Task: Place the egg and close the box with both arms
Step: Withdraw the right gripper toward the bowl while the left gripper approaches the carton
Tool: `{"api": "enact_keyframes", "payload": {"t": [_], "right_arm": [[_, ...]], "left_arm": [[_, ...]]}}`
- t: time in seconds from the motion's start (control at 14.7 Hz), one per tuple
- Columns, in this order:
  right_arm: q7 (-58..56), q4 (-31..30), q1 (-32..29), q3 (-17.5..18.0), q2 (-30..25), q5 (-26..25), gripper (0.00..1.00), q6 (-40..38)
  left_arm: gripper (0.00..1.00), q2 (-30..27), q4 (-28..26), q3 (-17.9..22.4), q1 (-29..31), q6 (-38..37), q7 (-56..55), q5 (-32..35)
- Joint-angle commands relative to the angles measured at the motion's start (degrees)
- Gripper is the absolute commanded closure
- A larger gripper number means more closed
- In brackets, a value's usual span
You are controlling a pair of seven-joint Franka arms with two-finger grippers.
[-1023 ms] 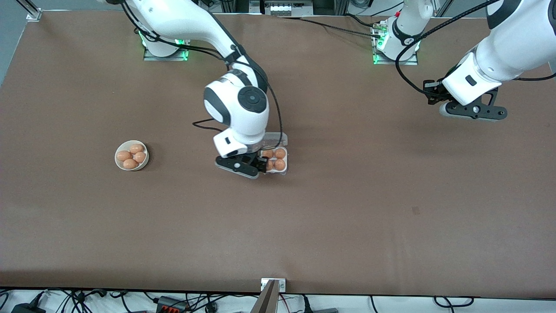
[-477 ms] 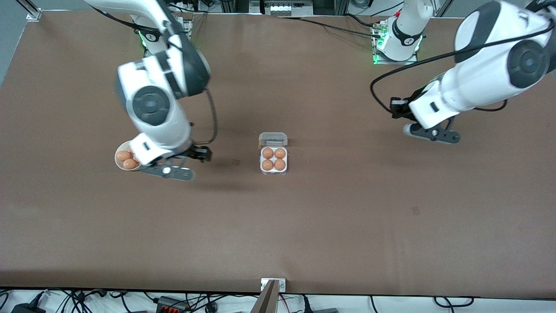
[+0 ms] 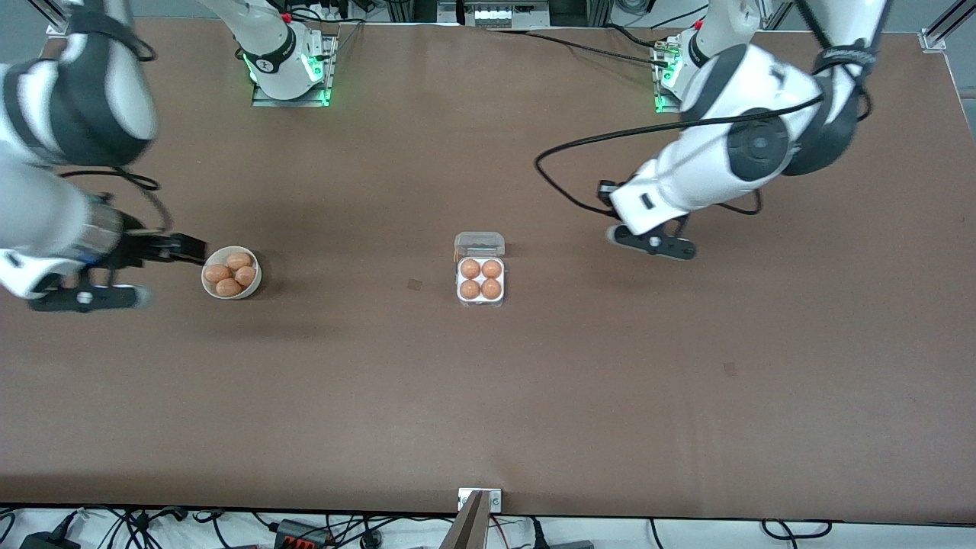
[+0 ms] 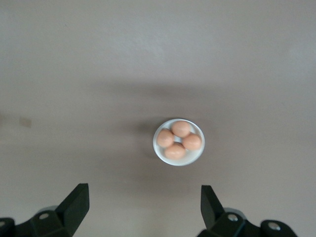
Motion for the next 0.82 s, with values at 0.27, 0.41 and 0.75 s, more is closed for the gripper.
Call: {"api": "enact_keyframes", "payload": {"t": [0.27,0.41,0.75], "right_arm": [[-4.22,-22.48,-7.55,1.3,-17.15,2.7,0.0,12.15],[-4.13,-30.51,-7.56,1.13,-22.01,2.7,0.0,17.31],[-3.78,-34.85,-5.19,-1.24,-23.35,2.88,0.0,18.9]], "left_arm": [[1.0,8.86,2.26,0.33,-9.21,7.18,-7.06,-0.77],[1.0,11.23,2.96,0.33,-11.41,8.84,-7.43,-0.68],[1.0,14.49,3.23,0.33,-14.14,12.46,-8.04,-0.86]]}}
